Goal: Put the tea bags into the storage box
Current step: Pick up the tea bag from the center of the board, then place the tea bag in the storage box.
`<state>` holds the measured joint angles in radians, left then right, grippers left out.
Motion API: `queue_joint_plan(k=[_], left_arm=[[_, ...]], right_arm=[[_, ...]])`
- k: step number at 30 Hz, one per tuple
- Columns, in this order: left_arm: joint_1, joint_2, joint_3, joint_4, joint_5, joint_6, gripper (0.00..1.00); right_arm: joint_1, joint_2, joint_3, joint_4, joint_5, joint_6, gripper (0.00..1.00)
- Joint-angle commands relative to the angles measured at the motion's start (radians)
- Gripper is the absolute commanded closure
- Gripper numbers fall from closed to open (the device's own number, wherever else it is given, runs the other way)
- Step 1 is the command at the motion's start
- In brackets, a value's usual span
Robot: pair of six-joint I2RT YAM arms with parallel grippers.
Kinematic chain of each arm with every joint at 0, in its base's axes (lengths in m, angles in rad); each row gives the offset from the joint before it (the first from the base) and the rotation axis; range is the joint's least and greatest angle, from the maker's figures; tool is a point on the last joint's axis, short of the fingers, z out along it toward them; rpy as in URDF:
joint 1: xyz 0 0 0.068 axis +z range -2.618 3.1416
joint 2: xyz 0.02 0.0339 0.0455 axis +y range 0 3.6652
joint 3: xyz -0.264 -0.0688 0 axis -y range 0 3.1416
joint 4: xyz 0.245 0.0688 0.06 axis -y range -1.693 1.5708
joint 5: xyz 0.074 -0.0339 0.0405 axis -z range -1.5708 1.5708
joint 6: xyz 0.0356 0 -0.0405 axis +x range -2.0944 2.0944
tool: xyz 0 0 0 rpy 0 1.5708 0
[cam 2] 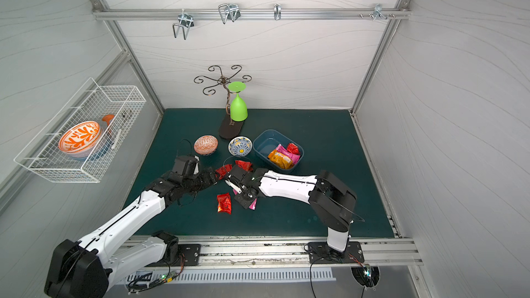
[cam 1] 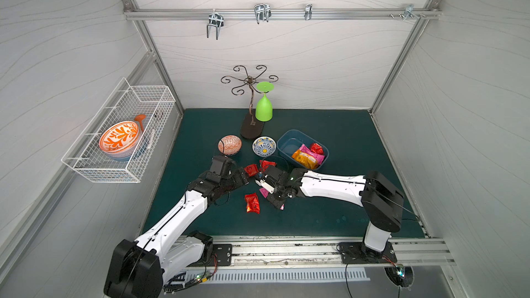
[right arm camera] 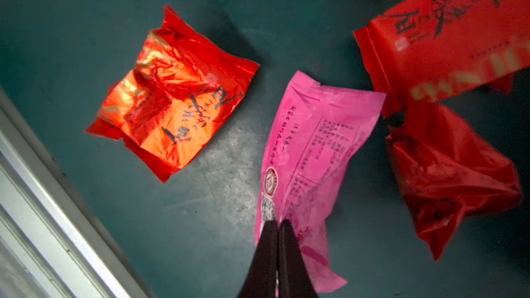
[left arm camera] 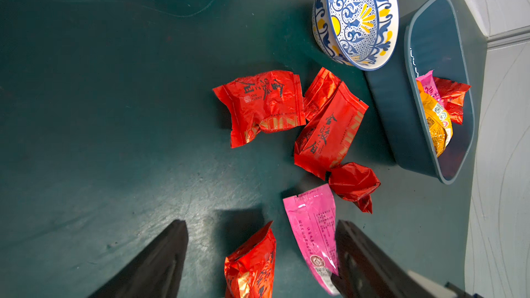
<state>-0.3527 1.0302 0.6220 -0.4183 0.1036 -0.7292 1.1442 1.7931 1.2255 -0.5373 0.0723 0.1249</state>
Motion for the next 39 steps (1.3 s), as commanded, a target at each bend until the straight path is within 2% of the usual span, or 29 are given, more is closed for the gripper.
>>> queue_joint_plan(k=[1,8,12,17,21,26,31,39], left_arm=[[0.001,-0.010,0.002,0.005,-0.017,0.019,0.15],[0.001,-0.017,-0.004,0.003,-0.022,0.017,0.15],[0.001,-0.016,-0.004,0.003,-0.021,0.017,0.15],[0.000,-0.012,-0.005,0.011,-0.009,0.013,0.15],[0.001,-0.005,-0.002,0.010,0.004,0.016,0.15],[0.001,-0.004,-0.001,0.013,0.013,0.014,0.15],[0.001,-0.003,0.001,0.010,0.021,0.012,0.15],[0.001,0.004,0.008,0.004,0.018,0.013,0.15]], right_arm=[[0.005,0.023,-0.001,-0.027,-0.002,-0.002,1.00],[0.005,-0.010,0.000,-0.038,-0.031,0.000,1.00],[0.005,-0.098,0.003,-0.040,-0.083,0.000,1.00],[-0.020,-0.212,0.026,-0.066,-0.064,-0.033,1.00],[-0.093,-0.282,0.038,-0.100,-0.035,-0.101,1.00],[-0.263,-0.320,0.052,-0.115,-0.031,-0.227,1.00],[-0.418,-0.274,0.112,-0.105,-0.052,-0.364,1.00],[-0.509,-0.075,0.264,-0.109,-0.037,-0.477,1.00]])
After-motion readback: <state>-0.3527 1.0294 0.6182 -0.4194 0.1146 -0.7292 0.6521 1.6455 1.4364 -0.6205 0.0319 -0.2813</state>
